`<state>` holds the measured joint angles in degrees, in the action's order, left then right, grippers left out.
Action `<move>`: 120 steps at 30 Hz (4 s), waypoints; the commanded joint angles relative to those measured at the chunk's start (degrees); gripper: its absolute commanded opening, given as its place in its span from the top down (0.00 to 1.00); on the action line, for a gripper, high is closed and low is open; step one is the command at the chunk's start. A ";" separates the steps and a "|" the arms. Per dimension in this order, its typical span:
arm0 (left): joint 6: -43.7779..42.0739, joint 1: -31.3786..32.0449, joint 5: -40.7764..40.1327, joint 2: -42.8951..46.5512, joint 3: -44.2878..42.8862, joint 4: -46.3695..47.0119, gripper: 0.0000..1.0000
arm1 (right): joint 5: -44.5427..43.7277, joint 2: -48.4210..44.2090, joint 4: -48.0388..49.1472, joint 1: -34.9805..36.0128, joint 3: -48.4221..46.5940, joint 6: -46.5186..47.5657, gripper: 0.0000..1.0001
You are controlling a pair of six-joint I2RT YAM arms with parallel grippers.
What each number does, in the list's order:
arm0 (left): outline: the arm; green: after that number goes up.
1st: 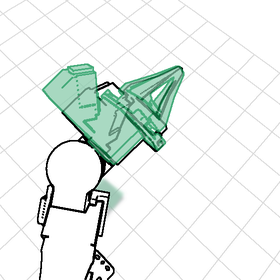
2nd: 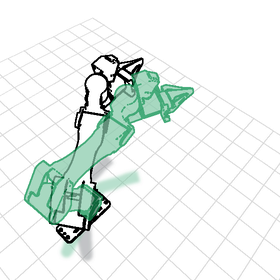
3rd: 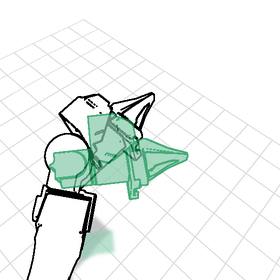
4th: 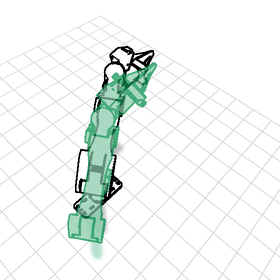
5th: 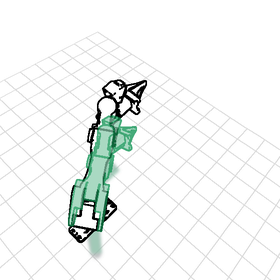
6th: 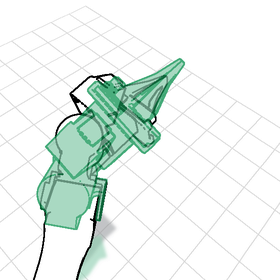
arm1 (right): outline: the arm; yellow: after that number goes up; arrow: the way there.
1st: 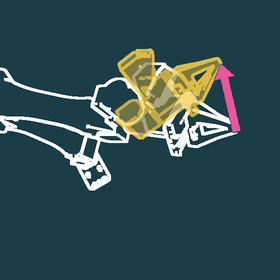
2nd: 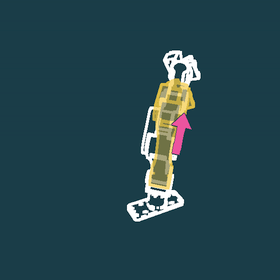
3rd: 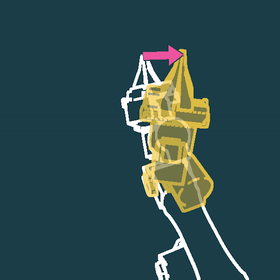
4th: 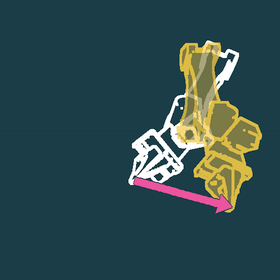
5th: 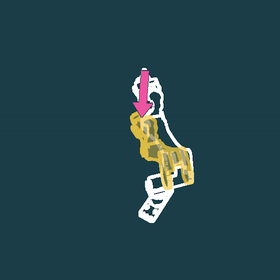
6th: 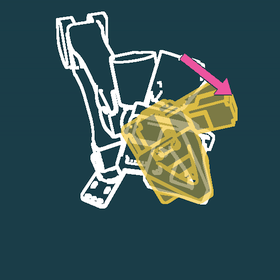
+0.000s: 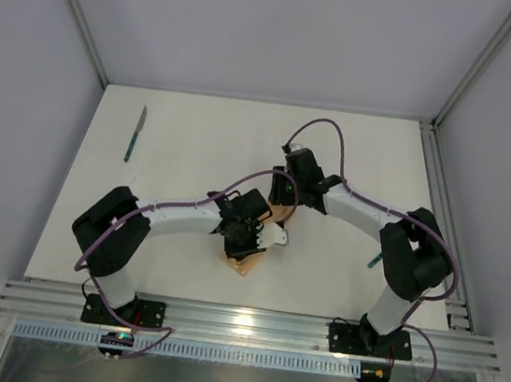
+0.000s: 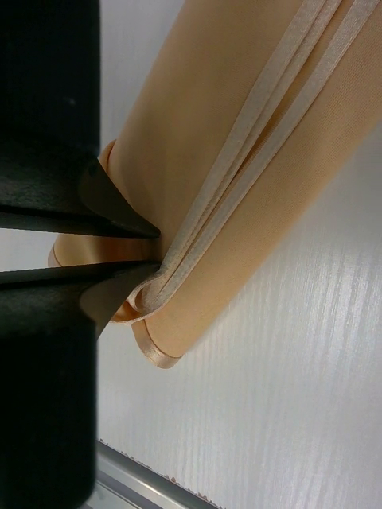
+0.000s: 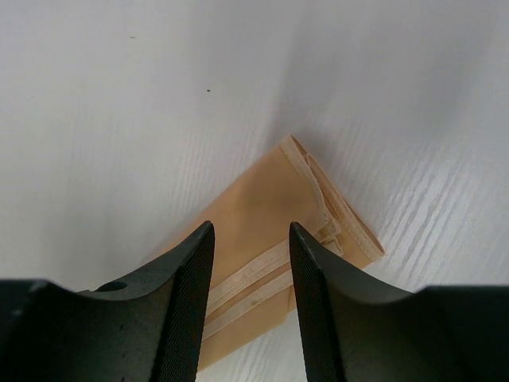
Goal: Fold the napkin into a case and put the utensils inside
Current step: Grasp the top corner of the smaller rectangle folded napkin from the folded napkin.
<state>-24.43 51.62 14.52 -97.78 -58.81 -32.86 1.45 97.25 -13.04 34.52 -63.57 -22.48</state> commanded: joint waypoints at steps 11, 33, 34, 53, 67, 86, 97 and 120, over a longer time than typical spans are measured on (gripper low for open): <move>-0.19 -0.11 1.47 -2.42 1.15 0.78 0.80 | -4.97 8.04 -1.82 0.02 -2.35 2.88 0.55; -0.19 -0.37 -0.64 -4.53 0.18 0.08 0.82 | 19.81 9.97 9.26 -5.61 8.20 1.38 0.57; -0.27 -0.46 -0.64 -4.61 0.10 -0.01 0.82 | 20.77 10.06 9.08 -5.69 8.29 2.08 0.60; -5.72 -3.09 6.47 2.15 -9.73 -16.25 0.53 | 22.10 8.05 11.02 -6.66 7.50 0.77 0.96; 8.60 -11.28 2.80 -8.20 -20.38 -8.63 0.40 | 21.05 4.44 12.69 -6.49 10.48 -1.43 0.96; 8.87 -2.93 -1.24 -11.47 -17.40 0.43 0.30 | 18.50 0.22 12.69 -6.49 14.00 -7.31 0.96; 10.80 -1.96 -2.66 -12.97 -15.73 2.80 0.43 | 19.64 -0.93 14.97 -6.49 15.14 -7.84 0.92; 11.59 -0.55 -6.43 -14.90 -15.11 5.53 0.83 | 17.97 -2.59 14.18 -6.49 15.06 -8.11 0.91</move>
<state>-13.87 49.91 10.22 -110.74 -74.81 -29.54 20.60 98.54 2.39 26.59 -46.78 -32.27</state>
